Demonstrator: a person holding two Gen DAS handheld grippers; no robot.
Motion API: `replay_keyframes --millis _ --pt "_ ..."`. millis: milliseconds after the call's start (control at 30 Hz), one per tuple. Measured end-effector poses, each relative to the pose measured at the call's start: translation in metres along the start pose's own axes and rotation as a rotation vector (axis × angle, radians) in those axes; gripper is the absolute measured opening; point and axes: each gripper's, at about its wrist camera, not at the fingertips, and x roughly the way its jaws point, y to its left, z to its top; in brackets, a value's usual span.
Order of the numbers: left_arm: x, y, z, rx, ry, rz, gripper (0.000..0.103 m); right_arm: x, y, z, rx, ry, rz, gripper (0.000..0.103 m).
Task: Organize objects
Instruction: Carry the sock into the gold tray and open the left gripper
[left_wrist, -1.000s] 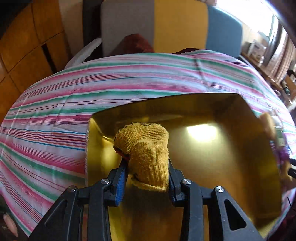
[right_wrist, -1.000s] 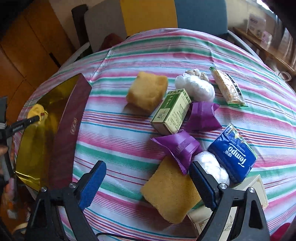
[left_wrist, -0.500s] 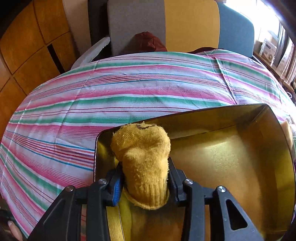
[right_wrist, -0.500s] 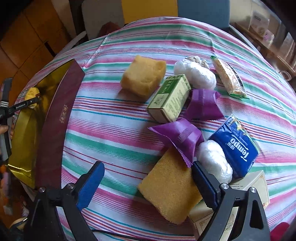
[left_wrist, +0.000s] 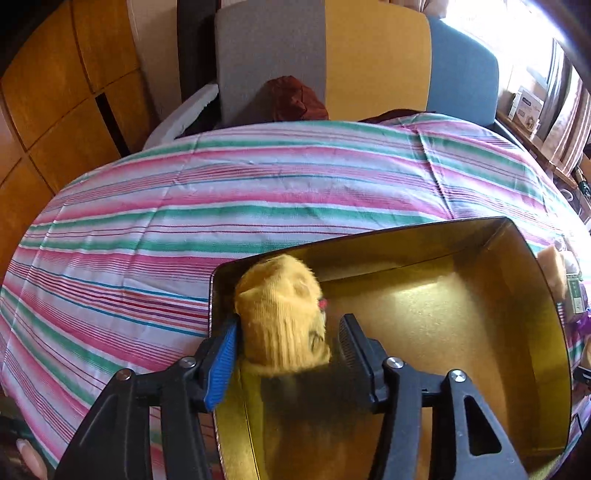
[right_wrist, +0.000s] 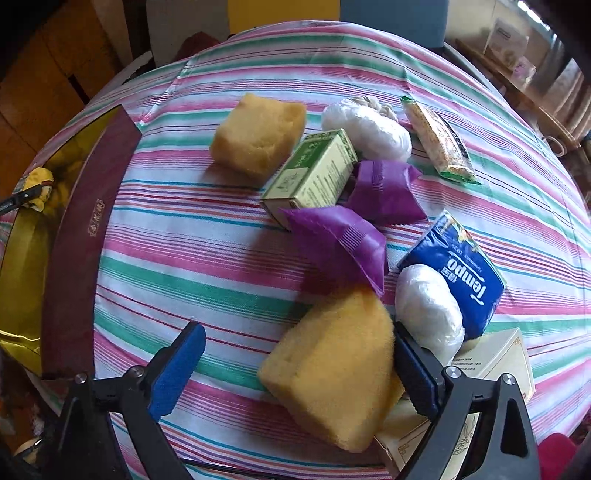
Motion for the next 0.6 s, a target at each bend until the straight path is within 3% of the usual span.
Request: replay_keyframes --millis 233,333,433,600 --pt "-0.005 -0.001 0.001 0.028 -0.004 0.026 0.059 0.005 -0.008 -0.002 0.029 0.032 -0.047 0.093" --pt "-0.002 0.000 0.001 0.006 0.002 0.017 0.065 0.002 -0.009 -0.001 0.030 0.018 -0.042 0.079" --pt "-0.008 -0.001 -0.003 -0.002 -0.020 -0.023 0.076 -0.004 -0.014 -0.001 0.055 -0.006 -0.015 0.056" --pt "-0.017 0.003 -0.009 -0.005 -0.030 -0.060 0.083 -0.006 -0.020 -0.002 0.085 -0.010 0.012 0.060"
